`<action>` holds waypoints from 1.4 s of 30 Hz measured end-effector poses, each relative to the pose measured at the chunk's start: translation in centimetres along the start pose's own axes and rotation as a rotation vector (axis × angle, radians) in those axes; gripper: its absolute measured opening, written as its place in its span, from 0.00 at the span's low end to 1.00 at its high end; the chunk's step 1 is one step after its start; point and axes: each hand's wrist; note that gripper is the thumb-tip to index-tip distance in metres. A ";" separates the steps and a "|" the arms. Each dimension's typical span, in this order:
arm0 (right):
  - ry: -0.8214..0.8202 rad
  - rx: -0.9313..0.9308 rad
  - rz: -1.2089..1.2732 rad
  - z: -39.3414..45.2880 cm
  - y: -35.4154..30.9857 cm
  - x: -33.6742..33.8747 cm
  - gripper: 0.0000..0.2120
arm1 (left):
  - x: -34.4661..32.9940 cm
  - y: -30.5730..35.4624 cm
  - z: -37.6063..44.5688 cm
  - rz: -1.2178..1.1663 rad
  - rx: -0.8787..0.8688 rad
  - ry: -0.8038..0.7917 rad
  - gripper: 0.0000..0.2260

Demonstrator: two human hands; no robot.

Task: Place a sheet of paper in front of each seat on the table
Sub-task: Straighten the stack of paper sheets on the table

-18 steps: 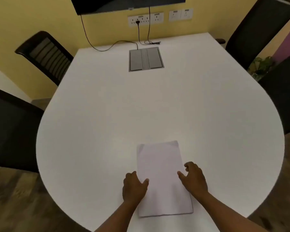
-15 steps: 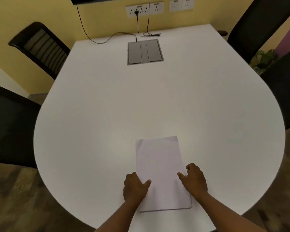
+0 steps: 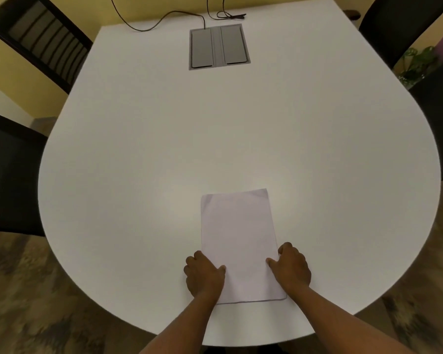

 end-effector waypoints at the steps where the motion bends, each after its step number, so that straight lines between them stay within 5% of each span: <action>1: -0.003 -0.002 -0.006 0.0 0.0 0.0 0.16 | 0.0 0.1 0.0 -0.013 0.012 0.001 0.29; 20: 0.062 0.102 -0.152 -1.1 -0.8 0.1 0.12 | -1.4 0.0 -1.3 0.225 -0.093 0.259 0.22; 28: -0.021 0.024 0.047 0.1 0.4 0.2 0.07 | -0.5 0.6 -1.3 -0.127 -0.005 0.262 0.07; 42: -0.136 0.013 0.292 0.7 1.7 1.7 0.09 | 1.0 1.2 -3.5 -0.341 -0.041 0.460 0.10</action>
Point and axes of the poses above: each hand's wrist, its own z-axis towards the middle knuckle, its own x-axis out of the back of the hand, y = z × x, and after that the axes turned 2 degrees about -z, right-handed
